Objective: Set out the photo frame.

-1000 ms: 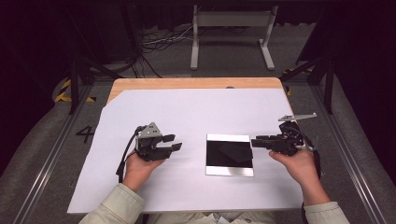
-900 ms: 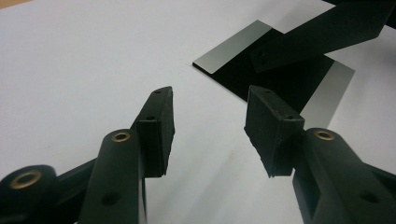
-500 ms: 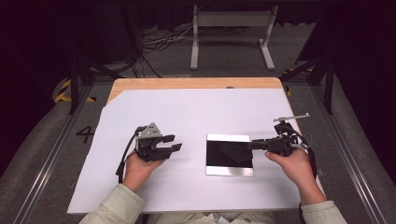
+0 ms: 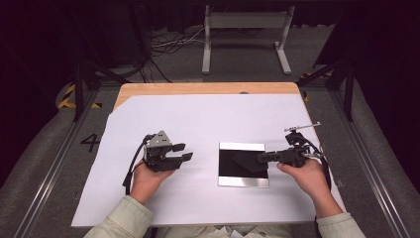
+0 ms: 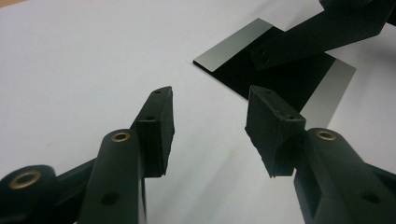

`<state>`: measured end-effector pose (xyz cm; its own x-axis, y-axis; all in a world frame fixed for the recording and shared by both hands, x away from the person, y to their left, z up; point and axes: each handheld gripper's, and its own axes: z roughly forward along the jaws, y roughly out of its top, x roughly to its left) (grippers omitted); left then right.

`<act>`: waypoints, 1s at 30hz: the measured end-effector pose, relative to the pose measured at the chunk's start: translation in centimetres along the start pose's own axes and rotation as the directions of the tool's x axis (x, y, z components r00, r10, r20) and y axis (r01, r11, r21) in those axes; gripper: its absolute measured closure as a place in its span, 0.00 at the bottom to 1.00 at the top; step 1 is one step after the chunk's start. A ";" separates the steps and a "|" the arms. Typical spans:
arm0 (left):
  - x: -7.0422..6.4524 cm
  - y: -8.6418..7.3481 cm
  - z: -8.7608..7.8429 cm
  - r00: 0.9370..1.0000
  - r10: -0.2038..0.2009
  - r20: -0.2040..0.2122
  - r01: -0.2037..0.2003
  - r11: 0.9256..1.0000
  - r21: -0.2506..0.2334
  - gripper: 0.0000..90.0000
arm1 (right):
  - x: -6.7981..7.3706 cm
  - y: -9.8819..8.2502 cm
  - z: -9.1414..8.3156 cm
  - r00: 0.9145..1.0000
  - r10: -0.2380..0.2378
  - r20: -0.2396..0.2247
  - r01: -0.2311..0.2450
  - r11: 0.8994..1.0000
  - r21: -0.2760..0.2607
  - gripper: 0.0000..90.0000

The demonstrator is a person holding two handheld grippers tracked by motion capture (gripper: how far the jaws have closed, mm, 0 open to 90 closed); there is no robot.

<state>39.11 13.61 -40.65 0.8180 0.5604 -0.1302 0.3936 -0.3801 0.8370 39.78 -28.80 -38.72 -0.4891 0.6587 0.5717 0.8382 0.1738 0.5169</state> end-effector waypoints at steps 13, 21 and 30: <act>0.0 0.0 0.0 1.000 0.001 0.000 -0.001 1.000 0.000 0.58 | -0.2 -0.1 1.0 0.999 0.022 -0.041 -0.020 0.999 0.042 0.58; 0.0 0.0 0.0 1.000 0.001 0.000 -0.001 1.000 0.002 0.58 | -0.4 -0.1 1.3 0.997 0.038 -0.061 -0.034 0.997 0.065 0.57; 0.0 -0.1 0.1 1.000 -0.005 0.002 0.005 1.000 0.004 0.58 | -0.3 -0.1 1.3 0.998 0.044 -0.049 -0.040 0.996 0.078 0.62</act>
<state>39.09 13.52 -40.77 0.8167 0.5609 -0.1356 0.3995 -0.3800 0.8343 40.14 -28.03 -39.73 -0.4633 0.6287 0.6246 0.8734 0.2043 0.4421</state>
